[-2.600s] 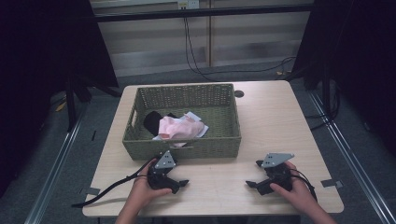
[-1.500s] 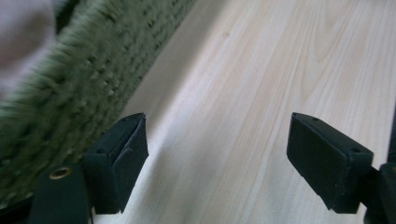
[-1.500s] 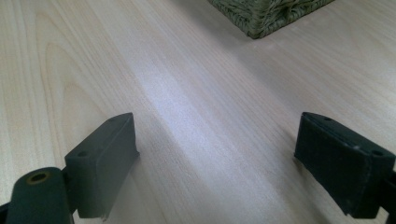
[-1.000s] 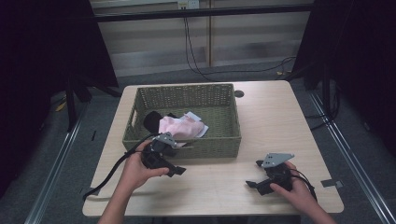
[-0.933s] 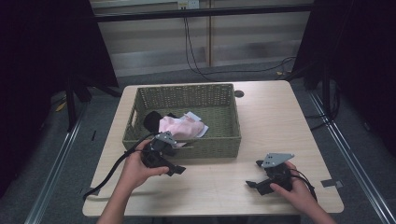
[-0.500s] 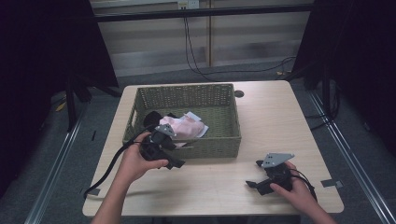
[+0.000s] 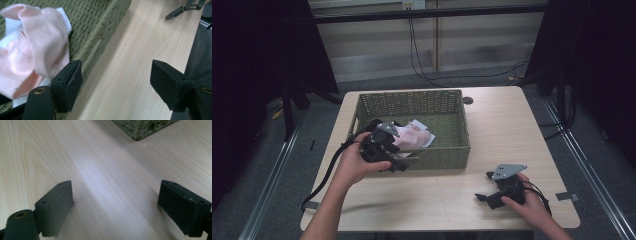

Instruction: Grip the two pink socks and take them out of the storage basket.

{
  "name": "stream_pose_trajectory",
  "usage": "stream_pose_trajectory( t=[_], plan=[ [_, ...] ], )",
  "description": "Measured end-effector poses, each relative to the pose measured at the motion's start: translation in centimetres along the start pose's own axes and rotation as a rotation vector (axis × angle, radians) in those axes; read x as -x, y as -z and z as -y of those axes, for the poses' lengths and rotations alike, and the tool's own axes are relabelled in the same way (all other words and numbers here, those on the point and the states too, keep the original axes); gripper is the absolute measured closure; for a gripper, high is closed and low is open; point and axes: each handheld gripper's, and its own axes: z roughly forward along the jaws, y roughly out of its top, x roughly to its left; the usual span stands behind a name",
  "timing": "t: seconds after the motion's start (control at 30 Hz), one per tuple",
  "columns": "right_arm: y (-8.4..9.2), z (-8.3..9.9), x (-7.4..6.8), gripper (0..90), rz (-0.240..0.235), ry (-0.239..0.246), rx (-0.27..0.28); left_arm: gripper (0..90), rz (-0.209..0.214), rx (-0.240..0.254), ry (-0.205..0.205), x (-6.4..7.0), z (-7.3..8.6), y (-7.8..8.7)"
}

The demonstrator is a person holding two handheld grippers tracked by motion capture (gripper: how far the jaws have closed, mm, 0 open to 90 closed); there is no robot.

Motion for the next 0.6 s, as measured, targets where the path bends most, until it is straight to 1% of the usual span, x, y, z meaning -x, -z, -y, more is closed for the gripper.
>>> stream_pose_trajectory(
  t=[0.03, 0.07, 0.1, 0.13, 0.17, 0.2, 0.23, 0.33, 0.37, 0.4, 0.47, 0.5, 0.57, 0.6],
  plan=[
    [0.0, 0.0, 0.0, 12.1, 0.0, 0.0, 0.0, 25.9, -0.005, -0.011, -0.005, -0.1, -0.2, 0.3],
    [0.0, 0.0, 0.0, 12.0, 0.0, 0.0, 0.0, 26.0, -0.009, 0.003, 0.013, -0.1, -0.4, 0.3],
    [0.0, 0.0, 0.0, 12.1, 0.0, 0.0, 0.0, 26.1, -0.014, -0.012, -0.005, -0.4, -0.6, 0.5],
    [0.0, 0.0, 0.0, 12.1, 0.0, 0.0, 0.0, 26.1, -0.019, -0.002, 0.014, -0.4, -0.8, 0.6],
    [0.0, 0.0, 0.0, 12.1, 0.0, 0.0, 0.0, 26.3, -0.022, -0.014, 0.006, -0.6, -0.9, 0.8],
    [0.0, 0.0, 0.0, 12.1, 0.0, 0.0, 0.0, 26.2, -0.021, -0.012, 0.006, -0.8, -1.1, 0.9],
    [0.0, 0.0, 0.0, 12.1, 0.0, 0.0, 0.0, 26.3, -0.028, -0.005, 0.022, -0.9, -1.2, 0.9],
    [0.0, 0.0, 0.0, 12.1, 0.0, 0.0, 0.0, 26.1, -0.032, -0.007, 0.033, -1.5, -1.6, 1.3],
    [0.0, 0.0, 0.0, 12.1, 0.0, 0.0, 0.0, 26.0, -0.037, 0.006, 0.049, -1.6, -1.7, 1.3],
    [0.0, 0.0, 0.0, 12.0, 0.0, -0.001, 0.0, 25.9, -0.042, -0.009, 0.038, -1.9, -1.9, 1.4],
    [0.0, 0.0, 0.0, 12.1, 0.0, 0.0, 0.0, 25.9, -0.049, -0.007, 0.053, -2.2, -2.1, 1.4],
    [0.0, 0.0, 0.0, 12.1, 0.0, 0.0, 0.0, 25.9, -0.046, -0.001, 0.071, -2.4, -2.1, 1.4],
    [0.0, 0.0, 0.0, 12.1, 0.0, 0.0, 0.0, 25.9, -0.054, -0.011, 0.072, -2.9, -2.2, 1.3],
    [0.0, 0.0, 0.0, 12.1, 0.0, 0.0, 0.0, 25.9, -0.055, -0.007, 0.084, -3.0, -2.2, 1.3]
  ],
)
